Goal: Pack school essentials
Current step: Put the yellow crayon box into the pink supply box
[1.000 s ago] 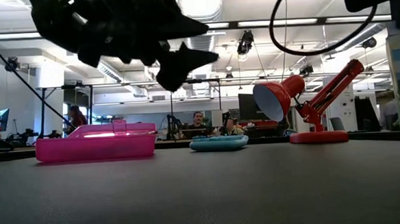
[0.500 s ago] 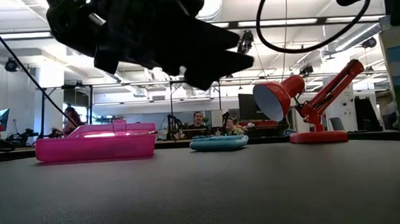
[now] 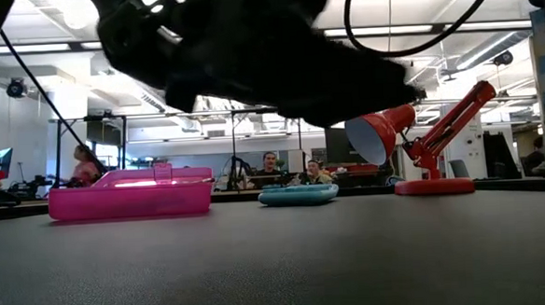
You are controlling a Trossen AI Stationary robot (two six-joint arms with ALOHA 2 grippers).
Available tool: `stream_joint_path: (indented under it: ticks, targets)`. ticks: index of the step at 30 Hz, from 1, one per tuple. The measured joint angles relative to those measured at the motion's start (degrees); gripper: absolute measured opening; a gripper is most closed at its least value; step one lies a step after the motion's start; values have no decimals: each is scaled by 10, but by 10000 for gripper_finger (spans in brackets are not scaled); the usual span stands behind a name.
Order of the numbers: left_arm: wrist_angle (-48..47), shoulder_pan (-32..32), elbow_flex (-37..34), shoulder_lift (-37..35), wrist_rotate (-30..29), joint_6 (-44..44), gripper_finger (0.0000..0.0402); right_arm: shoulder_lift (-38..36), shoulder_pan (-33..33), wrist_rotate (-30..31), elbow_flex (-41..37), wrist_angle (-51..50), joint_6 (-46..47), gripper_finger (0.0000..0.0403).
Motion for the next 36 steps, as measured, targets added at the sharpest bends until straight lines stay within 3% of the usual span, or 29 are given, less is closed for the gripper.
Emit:
stream_joint_path:
  ticks: [10,36]
  targets:
    - [-2,-10,81,51,29,-5,222,-1,0,-2,-1,-3,0,8]
    - [-2,-14,99,53,0,-5,222,-1,-14,1,-2,-3,-1,8]
